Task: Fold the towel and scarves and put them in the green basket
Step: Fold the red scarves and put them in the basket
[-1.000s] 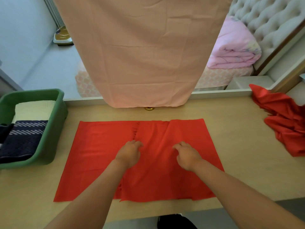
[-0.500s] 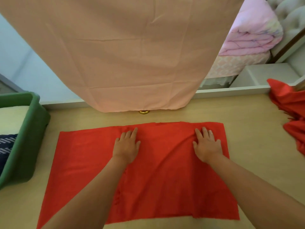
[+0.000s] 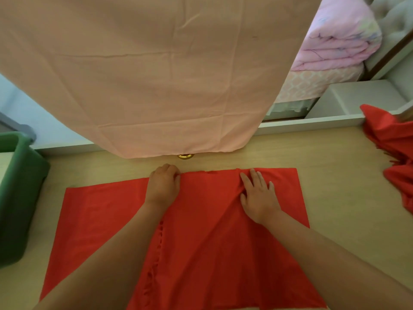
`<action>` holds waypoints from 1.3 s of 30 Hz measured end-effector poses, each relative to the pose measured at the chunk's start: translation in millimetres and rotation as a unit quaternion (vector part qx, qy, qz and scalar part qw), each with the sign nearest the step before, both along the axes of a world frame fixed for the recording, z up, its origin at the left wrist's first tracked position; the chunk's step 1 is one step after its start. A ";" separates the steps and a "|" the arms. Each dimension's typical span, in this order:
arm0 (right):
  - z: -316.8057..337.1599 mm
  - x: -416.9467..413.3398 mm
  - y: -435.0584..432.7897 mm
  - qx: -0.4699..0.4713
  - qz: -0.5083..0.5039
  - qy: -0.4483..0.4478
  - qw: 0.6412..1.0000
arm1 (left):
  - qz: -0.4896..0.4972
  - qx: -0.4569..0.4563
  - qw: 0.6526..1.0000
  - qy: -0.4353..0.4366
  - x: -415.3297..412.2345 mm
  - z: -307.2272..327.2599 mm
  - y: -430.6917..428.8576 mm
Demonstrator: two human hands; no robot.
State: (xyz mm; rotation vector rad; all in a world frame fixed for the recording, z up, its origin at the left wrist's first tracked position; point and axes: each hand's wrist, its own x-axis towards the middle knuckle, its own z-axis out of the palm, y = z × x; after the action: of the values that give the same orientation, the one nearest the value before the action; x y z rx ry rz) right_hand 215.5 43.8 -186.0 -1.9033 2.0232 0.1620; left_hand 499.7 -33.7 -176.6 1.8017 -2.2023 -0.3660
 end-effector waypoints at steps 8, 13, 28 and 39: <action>-8.3 -9.6 -13.9 0.003 0.011 0.006 1.000 | 0.124 0.024 0.992 0.006 10.7 -6.7 -9.6; -3.5 -5.5 -7.9 -0.019 -0.022 -0.002 1.000 | 0.137 -0.018 0.990 0.024 9.1 -8.6 25.3; -22.8 -27.6 46.1 0.007 -0.020 0.017 1.000 | 0.085 0.127 0.987 -0.041 103.0 -44.1 104.4; -13.1 -0.5 75.9 -0.064 0.003 0.015 0.998 | 0.041 0.058 0.996 -0.047 40.4 -16.9 130.3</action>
State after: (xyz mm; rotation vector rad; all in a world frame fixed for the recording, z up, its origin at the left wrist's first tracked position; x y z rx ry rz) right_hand 215.0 119.7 -199.1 -1.9939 2.0947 0.0642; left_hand 540.2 96.5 -193.4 2.0010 -2.2028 -0.4079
